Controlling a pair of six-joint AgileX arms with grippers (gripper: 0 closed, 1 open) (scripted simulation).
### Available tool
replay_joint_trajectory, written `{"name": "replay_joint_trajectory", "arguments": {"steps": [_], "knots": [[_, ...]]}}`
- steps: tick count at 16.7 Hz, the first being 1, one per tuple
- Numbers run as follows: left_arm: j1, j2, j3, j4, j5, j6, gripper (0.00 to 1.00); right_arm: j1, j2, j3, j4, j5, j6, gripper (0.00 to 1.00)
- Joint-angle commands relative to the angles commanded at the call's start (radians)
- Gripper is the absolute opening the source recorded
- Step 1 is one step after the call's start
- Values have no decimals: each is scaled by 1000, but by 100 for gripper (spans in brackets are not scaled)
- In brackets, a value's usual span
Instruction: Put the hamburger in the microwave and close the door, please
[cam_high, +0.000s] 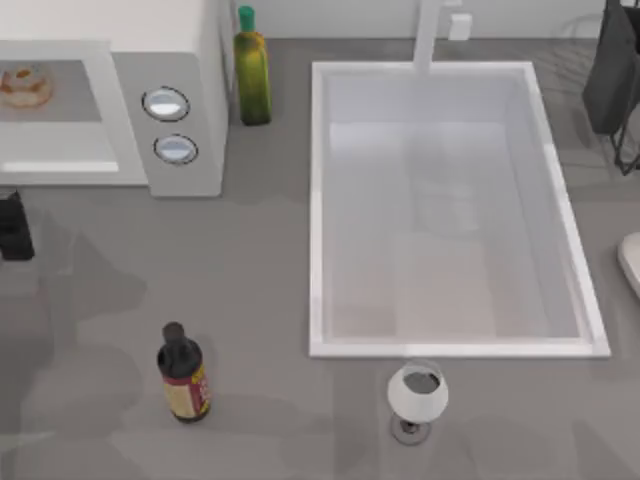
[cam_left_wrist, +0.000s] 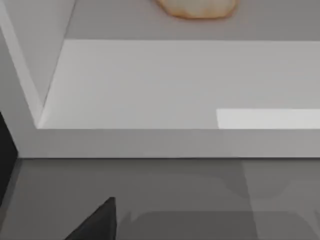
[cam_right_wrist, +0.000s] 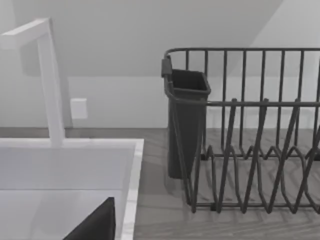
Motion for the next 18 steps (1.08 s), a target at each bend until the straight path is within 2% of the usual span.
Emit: {"name": "replay_joint_trajectory", "arguments": {"steps": [3, 10, 13, 18], "knots": [[19, -42, -84, 47, 15, 11, 100, 0, 0, 0, 0, 0, 0, 100], [16, -54, -81, 33, 14, 11, 100, 0, 0, 0, 0, 0, 0, 100], [16, -136, -51, -69, 13, 11, 100, 0, 0, 0, 0, 0, 0, 100], [15, -342, 24, -392, 11, 10, 100, 0, 0, 0, 0, 0, 0, 100]]}}
